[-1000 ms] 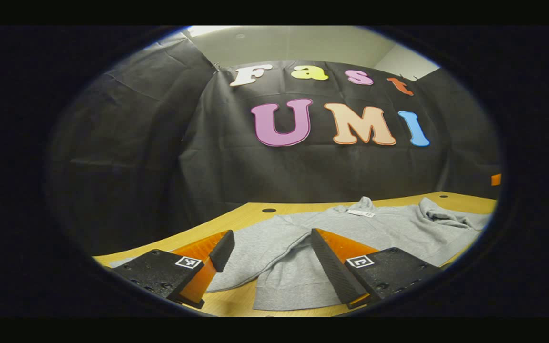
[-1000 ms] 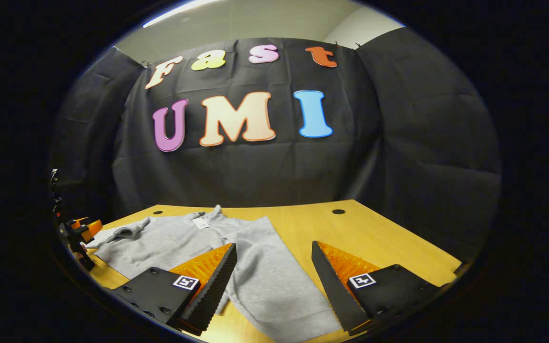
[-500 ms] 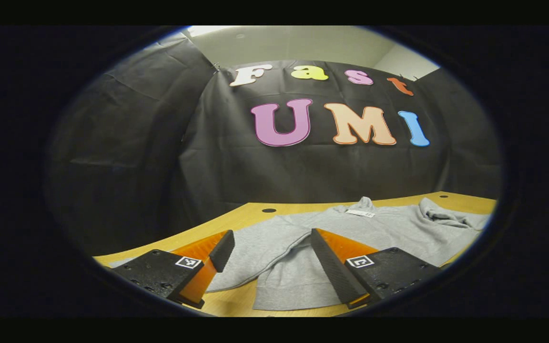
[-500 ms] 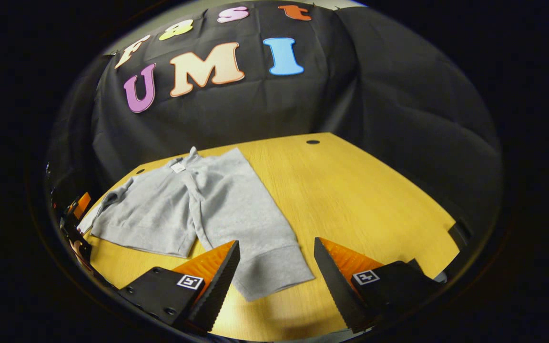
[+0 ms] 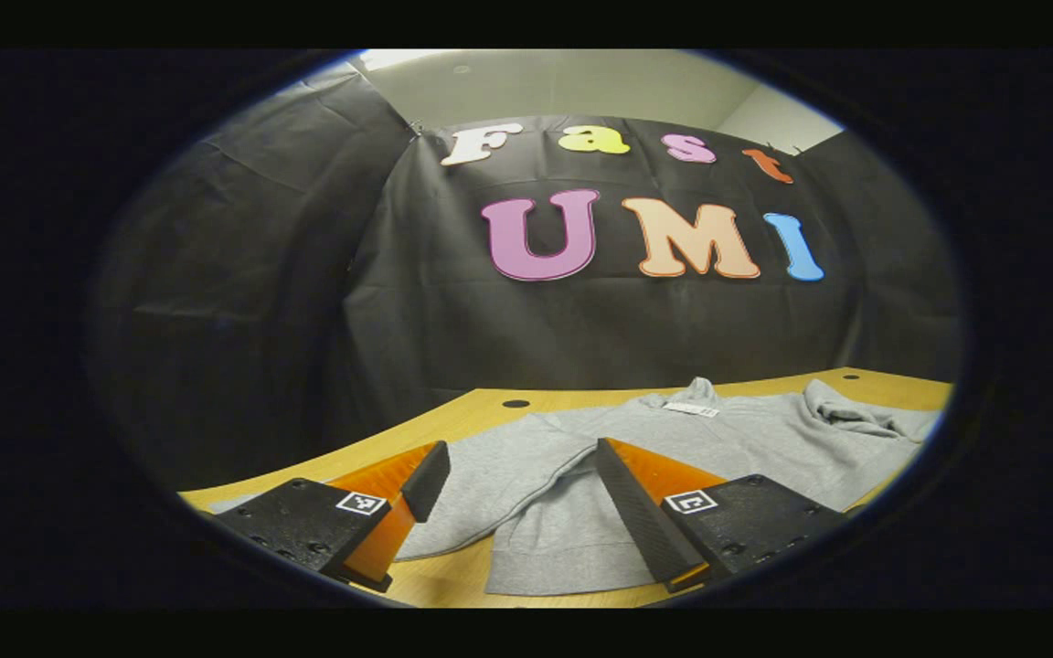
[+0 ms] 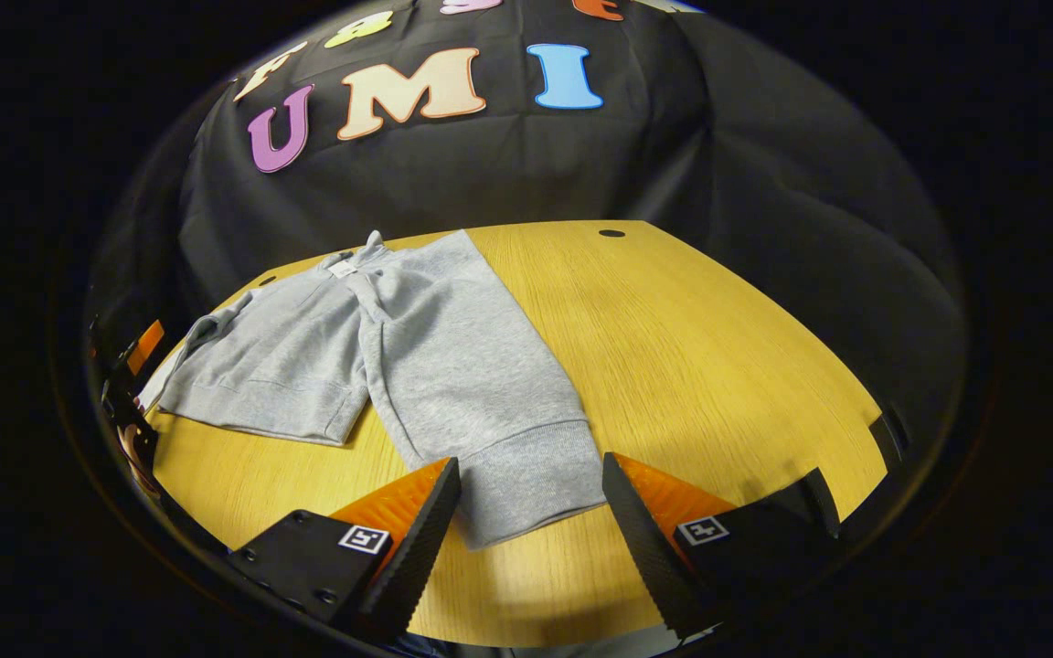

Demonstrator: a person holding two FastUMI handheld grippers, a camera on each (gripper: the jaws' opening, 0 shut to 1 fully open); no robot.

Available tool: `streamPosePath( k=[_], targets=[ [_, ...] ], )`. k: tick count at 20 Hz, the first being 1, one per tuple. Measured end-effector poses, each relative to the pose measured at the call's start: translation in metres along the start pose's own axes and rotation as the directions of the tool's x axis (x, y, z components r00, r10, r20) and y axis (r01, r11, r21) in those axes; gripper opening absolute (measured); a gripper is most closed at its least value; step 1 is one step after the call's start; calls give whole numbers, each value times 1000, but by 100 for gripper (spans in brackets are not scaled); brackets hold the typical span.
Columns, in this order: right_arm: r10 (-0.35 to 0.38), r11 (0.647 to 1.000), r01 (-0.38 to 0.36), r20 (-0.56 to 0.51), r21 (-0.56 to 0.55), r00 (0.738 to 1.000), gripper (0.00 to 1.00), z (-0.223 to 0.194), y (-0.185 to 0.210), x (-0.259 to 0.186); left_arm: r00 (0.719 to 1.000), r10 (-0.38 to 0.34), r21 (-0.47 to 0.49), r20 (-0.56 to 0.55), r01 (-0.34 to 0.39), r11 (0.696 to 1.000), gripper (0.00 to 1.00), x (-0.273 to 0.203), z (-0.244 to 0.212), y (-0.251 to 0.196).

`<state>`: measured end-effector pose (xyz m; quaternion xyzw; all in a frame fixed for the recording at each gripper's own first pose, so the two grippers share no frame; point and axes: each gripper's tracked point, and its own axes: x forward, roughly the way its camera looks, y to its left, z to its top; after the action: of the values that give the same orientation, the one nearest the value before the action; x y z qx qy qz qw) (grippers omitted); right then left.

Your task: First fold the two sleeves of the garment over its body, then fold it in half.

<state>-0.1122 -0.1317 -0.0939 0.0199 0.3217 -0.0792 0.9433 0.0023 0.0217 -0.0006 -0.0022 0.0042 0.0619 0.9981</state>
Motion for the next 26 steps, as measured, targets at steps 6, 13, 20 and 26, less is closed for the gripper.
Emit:
streamPosePath(
  k=[6,13,20,26],
  targets=[
    [30,1000,-30,3,8,1000,59,-3,9,-1,1000,0,0,-1,0,1000,94,2,1,1],
    [69,994,-68,-15,86,997,10,-6,18,-3,1000,0,-1,-1,0,1000,94,-1,-1,2],
    [113,991,-110,-36,82,993,5,-8,28,-7,1000,0,-1,-2,0,1000,94,1,2,0],
    [109,992,-107,-16,68,994,5,19,34,-6,1000,-1,0,-2,1,1000,94,1,2,1]
  ],
)
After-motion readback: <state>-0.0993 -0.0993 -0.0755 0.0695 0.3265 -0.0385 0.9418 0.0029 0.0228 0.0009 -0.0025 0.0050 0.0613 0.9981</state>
